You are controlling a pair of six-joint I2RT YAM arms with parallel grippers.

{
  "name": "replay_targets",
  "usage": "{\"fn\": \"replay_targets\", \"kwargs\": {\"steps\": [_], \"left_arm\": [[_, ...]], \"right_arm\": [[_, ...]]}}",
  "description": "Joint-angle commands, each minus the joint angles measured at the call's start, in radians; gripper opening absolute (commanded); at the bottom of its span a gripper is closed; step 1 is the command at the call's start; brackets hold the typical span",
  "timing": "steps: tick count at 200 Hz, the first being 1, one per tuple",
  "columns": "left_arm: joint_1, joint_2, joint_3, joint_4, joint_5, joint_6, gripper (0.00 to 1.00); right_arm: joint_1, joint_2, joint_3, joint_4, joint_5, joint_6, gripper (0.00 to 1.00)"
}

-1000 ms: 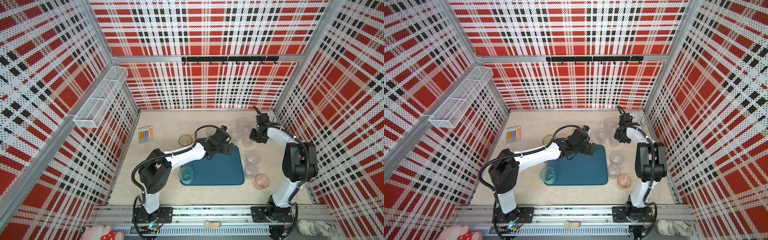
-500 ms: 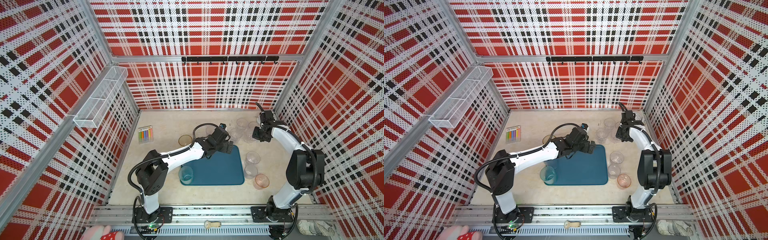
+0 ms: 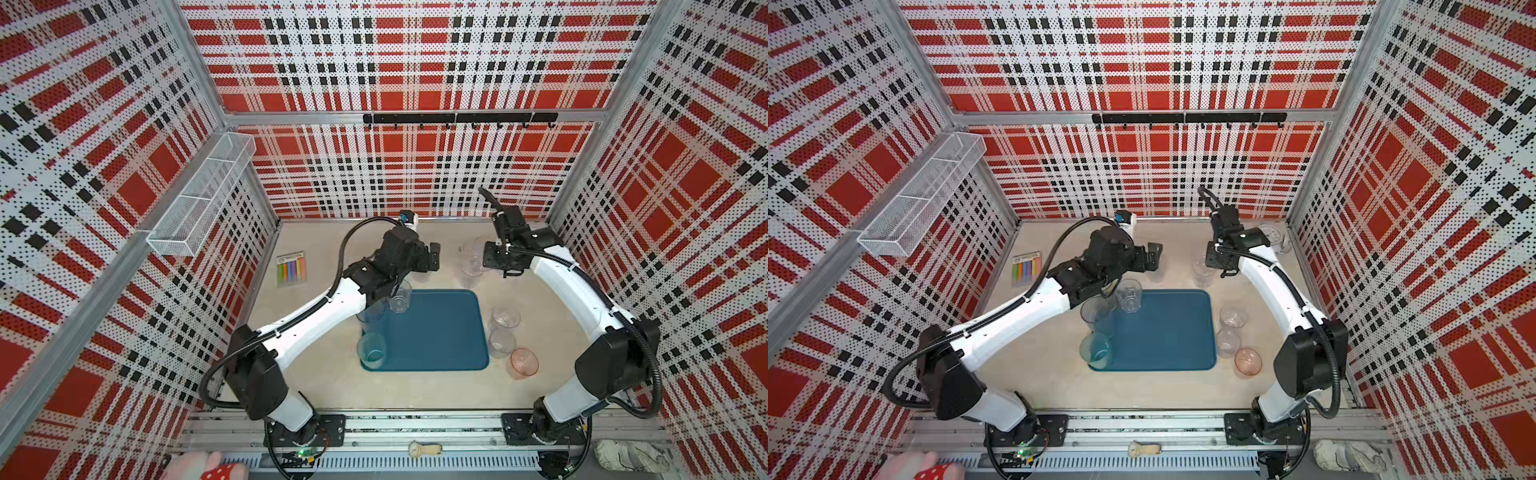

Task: Place the glasses into the tray
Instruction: Place the glass on the tray.

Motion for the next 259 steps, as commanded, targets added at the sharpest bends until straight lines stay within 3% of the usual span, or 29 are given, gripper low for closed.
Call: {"fn": "replay_targets", "kwargs": {"steps": [1,83,259], "left_arm": [[0.044,-0.075,-0.056,0.038,-0.07,-0.001,0.98],[0.178,-0.284,-0.241,0.081,-0.163,-0.025,0.98],[0.185,-0.283,-0.281,0.122,-0.119,-0.048,0.98]], "right_arm": [[0.117,0.013,0.008,-0.07,0.0,0.077,0.02],[0.405,0.108,-0.061,-0.06,-0.107,0.19,0.01],[0.504,0.362,0.071,0.033,-0.105,0.193,0.03]]}}
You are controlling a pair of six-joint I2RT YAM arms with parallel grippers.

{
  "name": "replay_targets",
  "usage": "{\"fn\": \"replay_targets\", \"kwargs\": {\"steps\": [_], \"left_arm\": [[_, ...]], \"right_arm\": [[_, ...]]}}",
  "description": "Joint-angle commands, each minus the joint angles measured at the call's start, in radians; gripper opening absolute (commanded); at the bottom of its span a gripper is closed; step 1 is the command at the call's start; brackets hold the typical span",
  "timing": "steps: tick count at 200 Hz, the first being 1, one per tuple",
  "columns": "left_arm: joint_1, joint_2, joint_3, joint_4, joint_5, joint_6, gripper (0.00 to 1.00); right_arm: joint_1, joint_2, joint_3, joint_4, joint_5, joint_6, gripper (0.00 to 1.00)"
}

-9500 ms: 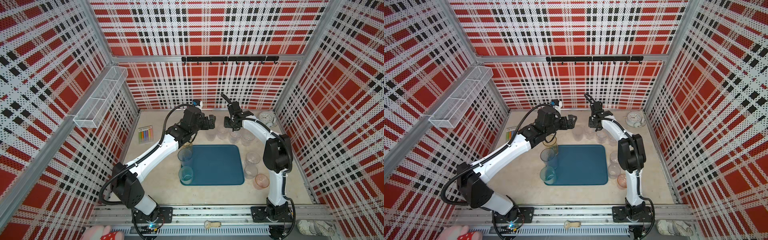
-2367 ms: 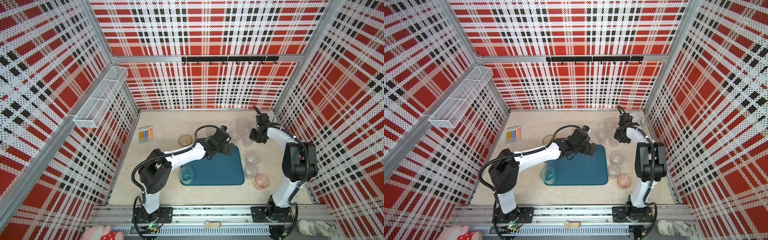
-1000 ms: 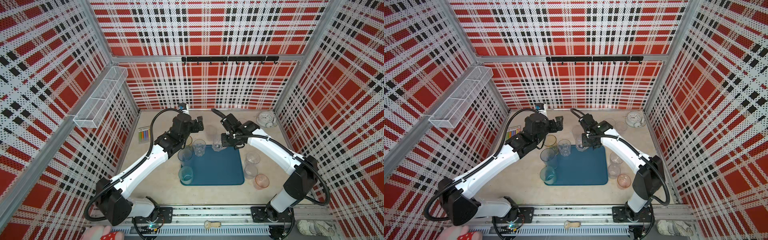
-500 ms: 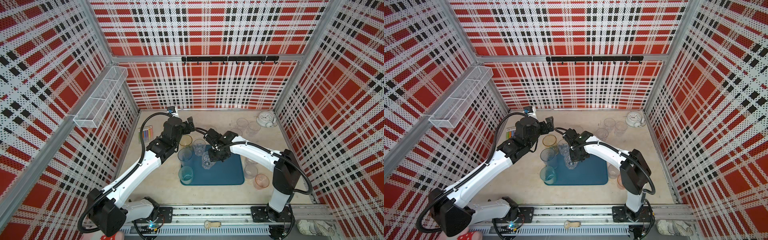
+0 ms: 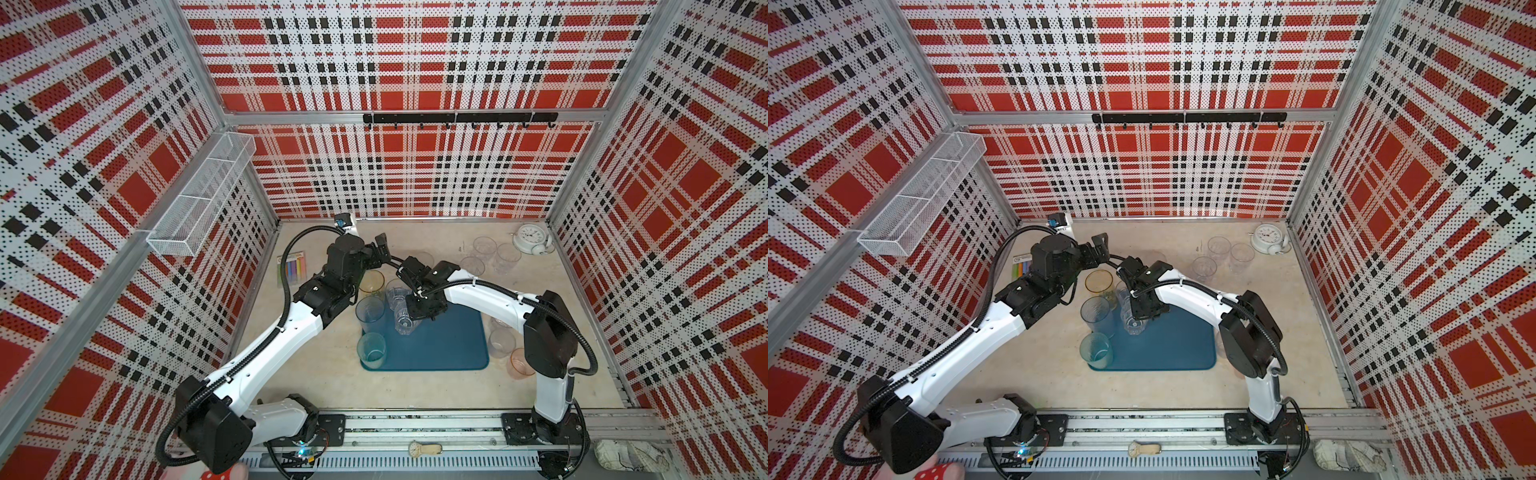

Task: Place the glasses into the tray
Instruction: Place the glass on the tray.

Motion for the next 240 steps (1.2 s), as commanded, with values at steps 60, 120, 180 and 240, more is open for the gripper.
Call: {"fn": "replay_targets", "kwargs": {"steps": [60,120,180,240], "left_arm": [[0.007,-0.005,-0.011,0.028,0.024,-0.013,0.98],[0.006,-0.004,-0.014,0.032,0.028,-0.018,0.98],[0.005,0.005,-0.01,0.034,0.039,-0.023,0.98],[-0.011,0.015,0.006,0.034,0.036,-0.023,0.98]], "right_arm": [[0.025,0.062,0.054,0.04,0.01,0.018,0.07],[0.028,0.063,0.045,0.051,0.012,0.028,0.12],[0.028,0.042,0.067,0.043,0.003,0.039,0.22],[0.005,-0.028,0.082,0.038,-0.02,0.044,0.33]]}}
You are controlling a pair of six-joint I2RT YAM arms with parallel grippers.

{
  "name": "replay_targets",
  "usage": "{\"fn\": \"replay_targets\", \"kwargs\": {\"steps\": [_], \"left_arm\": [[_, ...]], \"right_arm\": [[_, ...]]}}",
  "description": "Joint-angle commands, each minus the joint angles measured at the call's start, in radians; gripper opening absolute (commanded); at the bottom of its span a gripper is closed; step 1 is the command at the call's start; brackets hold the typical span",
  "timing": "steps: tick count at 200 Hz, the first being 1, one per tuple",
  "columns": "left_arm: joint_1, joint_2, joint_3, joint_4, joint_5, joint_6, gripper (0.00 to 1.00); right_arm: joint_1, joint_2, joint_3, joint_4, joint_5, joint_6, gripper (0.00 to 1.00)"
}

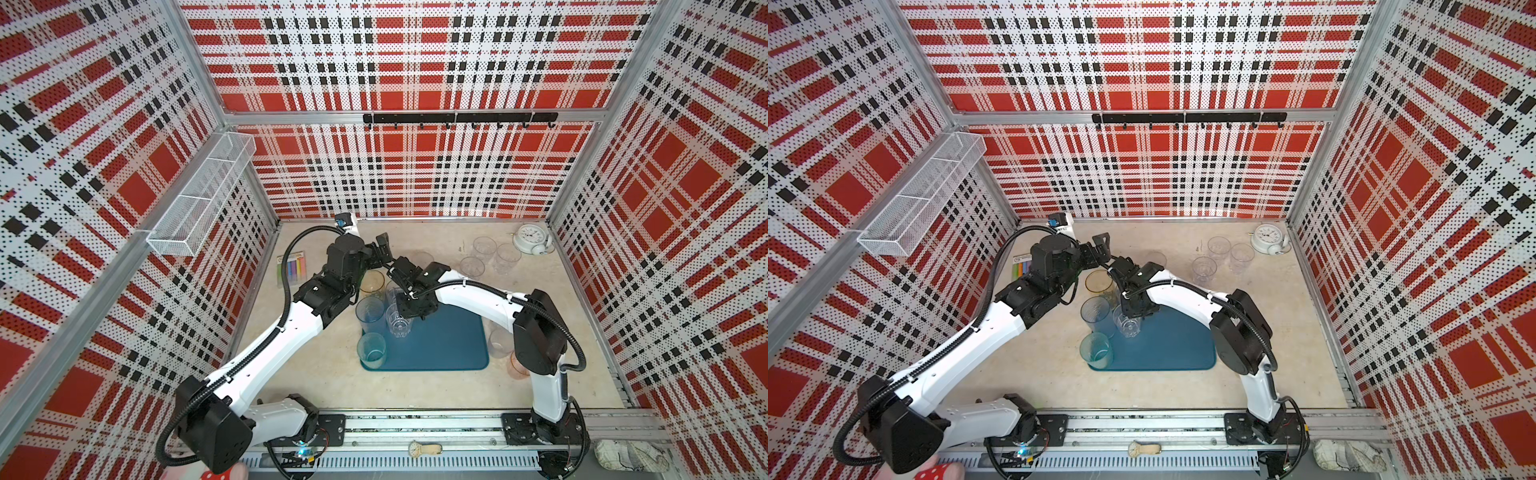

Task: Place the glasses into the tray
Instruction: Place the glass on the tray, then pick up the glass from the top-center of the table.

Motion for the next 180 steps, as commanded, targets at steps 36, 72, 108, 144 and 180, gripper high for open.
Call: {"fn": "replay_targets", "kwargs": {"steps": [36,72,108,144,180], "left_arm": [[-0.054,0.05,0.033,0.024,-0.002,0.006,0.98],[-0.122,0.125,0.067,0.03,0.034,0.008,0.98],[-0.219,0.239,0.132,0.008,0.083,0.006,0.98],[-0.301,0.366,0.224,-0.051,0.106,0.022,0.98],[-0.325,0.435,0.279,-0.091,0.115,0.029,0.98]], "right_arm": [[-0.093,-0.185,-0.024,-0.007,-0.019,-0.002,0.38],[-0.245,-0.298,-0.125,0.031,-0.017,-0.065,0.43],[-0.398,-0.358,-0.192,0.078,0.007,-0.142,0.45],[-0.558,-0.364,-0.216,0.139,-0.004,-0.169,0.5],[-0.633,-0.307,-0.21,0.208,0.007,-0.196,0.63]]}}
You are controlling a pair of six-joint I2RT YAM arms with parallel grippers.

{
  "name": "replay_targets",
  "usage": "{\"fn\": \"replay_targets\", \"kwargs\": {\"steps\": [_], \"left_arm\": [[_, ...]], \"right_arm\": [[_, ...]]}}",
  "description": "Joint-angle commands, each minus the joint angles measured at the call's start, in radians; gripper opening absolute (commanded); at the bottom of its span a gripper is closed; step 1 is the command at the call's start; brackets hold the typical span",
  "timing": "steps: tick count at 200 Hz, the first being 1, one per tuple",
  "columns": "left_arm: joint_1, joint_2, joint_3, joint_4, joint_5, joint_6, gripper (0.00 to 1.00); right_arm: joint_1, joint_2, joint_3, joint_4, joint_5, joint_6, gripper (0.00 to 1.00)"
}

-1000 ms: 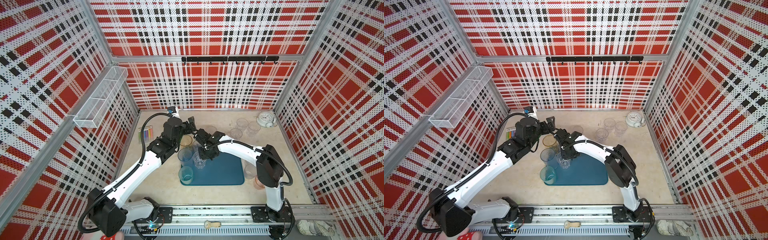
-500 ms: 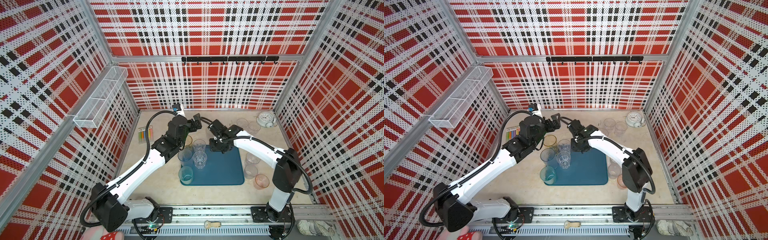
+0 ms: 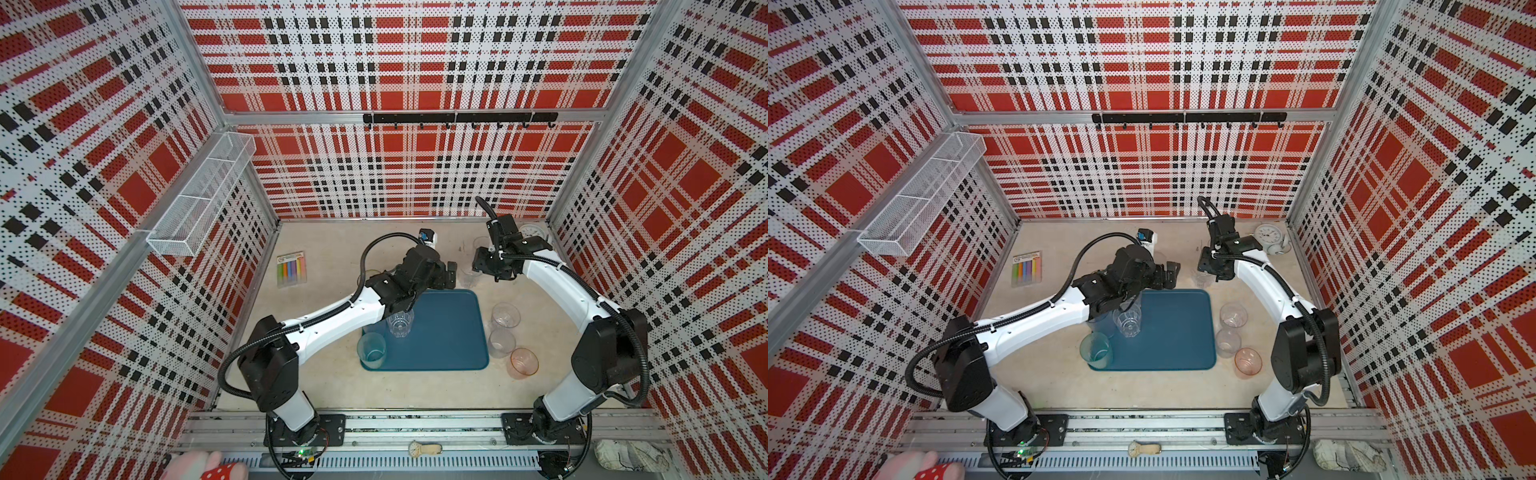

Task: Place the glasses into the tray
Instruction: Pick up the glass from the top-center of the table.

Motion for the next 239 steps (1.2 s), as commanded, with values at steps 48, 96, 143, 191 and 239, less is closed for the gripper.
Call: {"fn": "replay_targets", "kwargs": {"steps": [48,96,143,191,239], "left_arm": [[-0.005,0.035,0.049,-0.065,-0.001,0.028,0.98],[-0.006,0.052,0.055,-0.064,0.009,0.029,0.98],[-0.006,0.074,0.056,-0.055,0.021,0.038,0.98],[-0.011,0.16,0.066,-0.071,0.122,0.025,0.98],[-0.028,0.222,0.129,-0.145,0.124,0.036,0.98]], "right_arm": [[-0.072,0.142,-0.03,0.185,-0.027,0.034,0.62],[-0.072,0.229,-0.032,0.205,-0.011,0.019,0.59],[-0.072,0.278,-0.041,0.221,-0.02,0.015,0.49],[-0.072,0.276,-0.053,0.221,-0.017,0.007,0.31],[-0.072,0.235,-0.069,0.207,-0.007,0.003,0.17]]}}
